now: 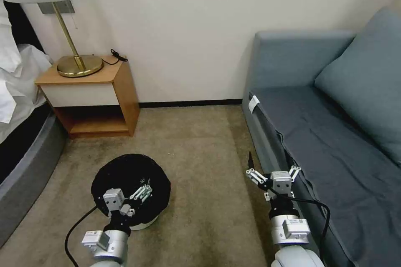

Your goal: Pick up the trash bin, then pick up the garbage on the floor and place it into the trash bin.

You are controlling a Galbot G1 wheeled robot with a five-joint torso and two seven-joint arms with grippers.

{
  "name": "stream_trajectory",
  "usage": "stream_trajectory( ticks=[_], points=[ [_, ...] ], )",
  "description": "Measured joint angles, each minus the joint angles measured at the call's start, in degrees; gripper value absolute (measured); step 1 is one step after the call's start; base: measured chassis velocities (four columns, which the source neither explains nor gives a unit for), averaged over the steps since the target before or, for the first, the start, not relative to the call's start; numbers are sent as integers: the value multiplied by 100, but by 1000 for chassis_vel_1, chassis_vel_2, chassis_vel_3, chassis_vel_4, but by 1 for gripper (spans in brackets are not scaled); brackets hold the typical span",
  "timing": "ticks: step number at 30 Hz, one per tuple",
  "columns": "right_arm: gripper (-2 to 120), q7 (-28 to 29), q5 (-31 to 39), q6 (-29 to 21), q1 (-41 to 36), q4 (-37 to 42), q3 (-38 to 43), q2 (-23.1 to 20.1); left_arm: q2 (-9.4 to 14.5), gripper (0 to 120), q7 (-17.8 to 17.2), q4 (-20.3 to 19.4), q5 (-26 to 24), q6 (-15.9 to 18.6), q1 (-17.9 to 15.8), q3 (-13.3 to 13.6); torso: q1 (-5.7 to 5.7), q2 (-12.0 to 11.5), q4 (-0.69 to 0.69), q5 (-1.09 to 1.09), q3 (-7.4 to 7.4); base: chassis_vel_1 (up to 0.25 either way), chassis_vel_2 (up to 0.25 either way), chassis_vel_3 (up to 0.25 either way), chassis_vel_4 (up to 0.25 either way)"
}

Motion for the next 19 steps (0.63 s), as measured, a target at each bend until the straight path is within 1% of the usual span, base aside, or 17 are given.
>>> stream_trajectory(
  ticks=[6, 11, 19],
  points=[
    [100, -11, -58, 21, -47, -3, 15, 92, 65, 100, -39, -74, 80, -42, 15, 47, 1, 0, 0, 0, 0, 0, 0, 0, 0],
    [100, -30, -81, 37, -69, -23, 8, 141, 126, 100, -23, -45, 112, -147, -36, 114, 0, 0, 0, 0, 0, 0, 0, 0, 0],
    [100, -45, -86, 54, -82, -39, 23, 178, 165, 100, -32, -35, 173, -202, -30, 211, 0, 0, 0, 1, 0, 0, 0, 0, 0]
  ],
)
